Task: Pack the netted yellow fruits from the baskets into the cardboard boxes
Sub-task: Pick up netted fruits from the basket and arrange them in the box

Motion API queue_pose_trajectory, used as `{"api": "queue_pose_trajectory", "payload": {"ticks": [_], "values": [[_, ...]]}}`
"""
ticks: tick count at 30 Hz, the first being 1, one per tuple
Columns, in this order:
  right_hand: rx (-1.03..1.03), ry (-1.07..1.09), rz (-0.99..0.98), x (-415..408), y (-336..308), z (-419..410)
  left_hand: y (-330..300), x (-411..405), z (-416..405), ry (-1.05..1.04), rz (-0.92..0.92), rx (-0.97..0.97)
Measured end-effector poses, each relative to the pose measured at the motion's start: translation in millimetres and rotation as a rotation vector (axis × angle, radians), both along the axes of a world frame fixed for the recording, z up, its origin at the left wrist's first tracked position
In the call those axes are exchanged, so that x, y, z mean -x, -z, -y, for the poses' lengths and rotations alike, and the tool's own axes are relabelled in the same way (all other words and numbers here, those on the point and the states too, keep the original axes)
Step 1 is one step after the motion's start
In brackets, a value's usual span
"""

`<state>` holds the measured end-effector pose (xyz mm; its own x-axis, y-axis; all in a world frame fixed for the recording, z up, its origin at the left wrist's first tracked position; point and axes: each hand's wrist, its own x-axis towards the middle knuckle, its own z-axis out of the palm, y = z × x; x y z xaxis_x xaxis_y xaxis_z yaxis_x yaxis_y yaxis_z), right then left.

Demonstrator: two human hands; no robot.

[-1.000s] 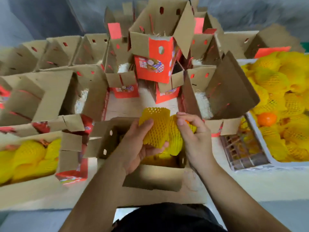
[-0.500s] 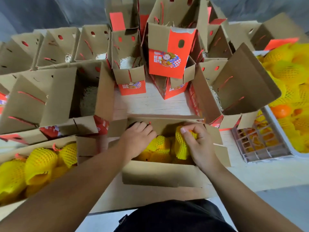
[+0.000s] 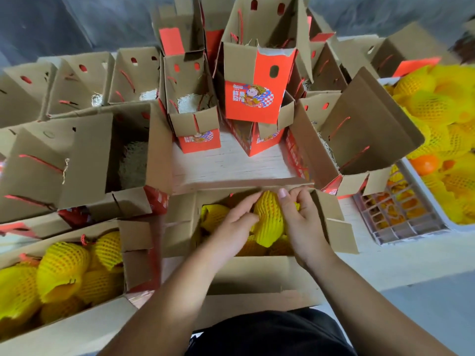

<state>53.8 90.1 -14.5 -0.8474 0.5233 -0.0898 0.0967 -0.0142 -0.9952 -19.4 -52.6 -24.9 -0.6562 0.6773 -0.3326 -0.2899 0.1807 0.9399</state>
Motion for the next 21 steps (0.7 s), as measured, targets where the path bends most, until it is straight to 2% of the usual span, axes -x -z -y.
{"api": "queue_pose_trajectory", "payload": {"ticks": [2,5,8,11,13,16,18,21], "values": [[0.158,0.032,0.093,3.8,-7.0,1.2,-2.2,-2.8,2.1,-0.115,0.109,-0.071],[0.356,0.027,0.207,5.7,-16.7,0.7,-2.3,-0.1,10.5,-0.066,0.069,-0.065],[0.393,0.000,0.280,5.9,-21.4,7.7,-5.4,-1.0,12.3,0.073,0.058,-0.004],[0.406,0.028,0.377,11.0,-22.5,9.6,-6.6,-4.5,11.9,0.106,-0.007,0.019],[0.524,0.030,0.430,11.4,-20.5,6.1,-6.2,-6.3,13.1,0.040,0.008,-0.013],[0.714,-0.064,0.381,7.1,-20.1,10.6,-1.0,-3.2,10.0,-0.184,0.053,-0.023],[0.673,-0.163,0.346,2.2,-18.3,18.5,2.7,-1.4,5.5,-0.324,0.085,0.000],[0.589,-0.222,0.302,1.2,-16.2,22.4,5.2,0.5,4.7,-0.329,0.050,0.030]]}}
